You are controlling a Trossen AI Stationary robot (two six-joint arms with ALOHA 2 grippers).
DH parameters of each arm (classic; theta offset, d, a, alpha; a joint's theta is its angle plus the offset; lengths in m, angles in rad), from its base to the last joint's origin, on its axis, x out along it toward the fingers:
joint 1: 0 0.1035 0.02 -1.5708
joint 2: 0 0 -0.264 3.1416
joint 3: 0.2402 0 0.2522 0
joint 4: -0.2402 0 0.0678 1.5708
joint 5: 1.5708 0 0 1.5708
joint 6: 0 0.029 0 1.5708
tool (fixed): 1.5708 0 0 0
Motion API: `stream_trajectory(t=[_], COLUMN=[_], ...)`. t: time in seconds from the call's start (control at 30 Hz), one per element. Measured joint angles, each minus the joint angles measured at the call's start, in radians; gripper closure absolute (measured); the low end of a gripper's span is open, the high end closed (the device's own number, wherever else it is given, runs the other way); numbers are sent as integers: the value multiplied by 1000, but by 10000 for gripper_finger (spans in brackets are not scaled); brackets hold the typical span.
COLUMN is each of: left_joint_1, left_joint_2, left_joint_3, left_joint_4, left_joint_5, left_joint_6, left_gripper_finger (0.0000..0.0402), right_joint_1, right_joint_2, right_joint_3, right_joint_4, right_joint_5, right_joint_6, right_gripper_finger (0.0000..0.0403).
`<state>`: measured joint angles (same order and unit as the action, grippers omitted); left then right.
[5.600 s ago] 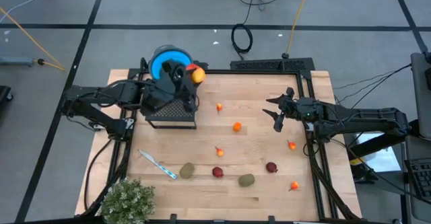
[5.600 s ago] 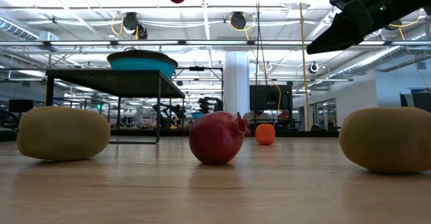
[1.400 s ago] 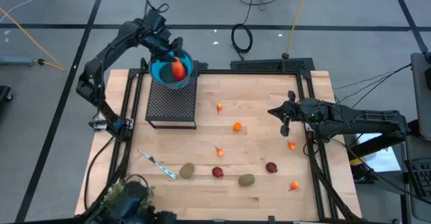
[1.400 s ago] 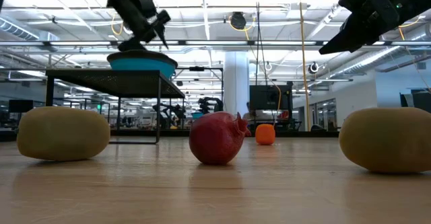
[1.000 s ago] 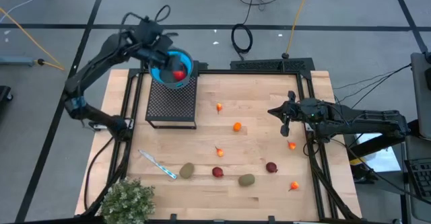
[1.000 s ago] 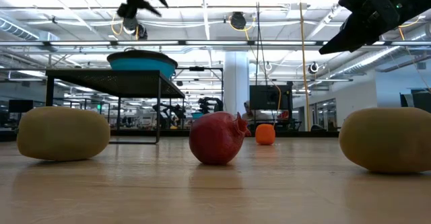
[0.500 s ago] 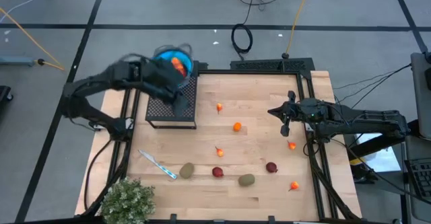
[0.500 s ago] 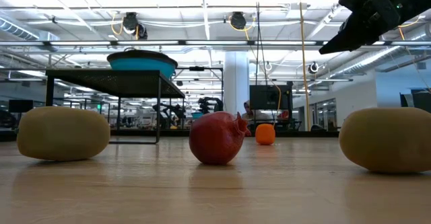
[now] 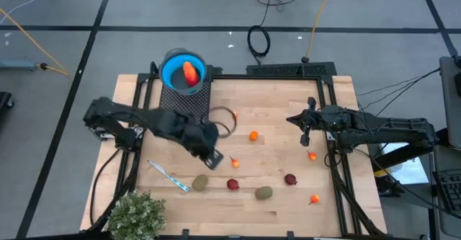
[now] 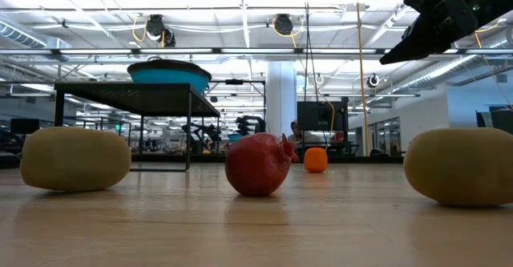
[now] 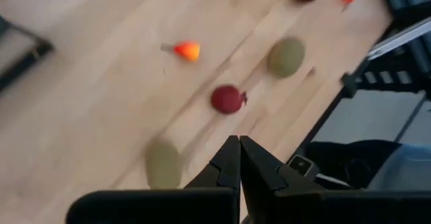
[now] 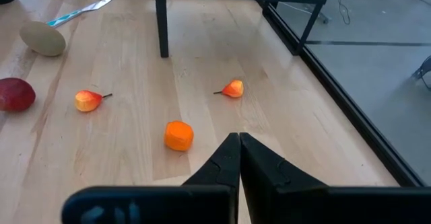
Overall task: Pick & Place Fruit
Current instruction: Put the kiwi into the blue strainer bowl on the shelf
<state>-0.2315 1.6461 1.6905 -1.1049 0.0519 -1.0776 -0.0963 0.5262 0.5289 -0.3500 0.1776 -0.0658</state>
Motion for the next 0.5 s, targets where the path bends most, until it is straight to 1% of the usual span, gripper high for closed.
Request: stream_trajectory(t=[0.07, 0.2, 0.33, 0.43, 0.5], left_joint_1=[-24, -63, -91, -104, -110], left_joint_2=[40, 114, 187, 230, 253], left_joint_3=[0, 0, 0, 0, 0], left_joint_4=[0, -1, 0, 0, 0], left_joint_5=[1, 41, 74, 105, 110], left_joint_6=[-44, -83, -105, -111, -107], left_gripper_finger=[397, 390, 397, 400, 394], right_joint_1=[0, 0, 0, 0, 0], right_joint_2=[0, 0, 0, 0, 0], right_joint_3=[0, 0, 0, 0, 0], right_joint_4=[0, 0, 0, 0, 0], right_joint_5=[0, 0, -1, -31, -62], right_joint_6=[-2, -3, -3, -3, -2], right_gripper_finger=[401, 402, 401, 402, 402])
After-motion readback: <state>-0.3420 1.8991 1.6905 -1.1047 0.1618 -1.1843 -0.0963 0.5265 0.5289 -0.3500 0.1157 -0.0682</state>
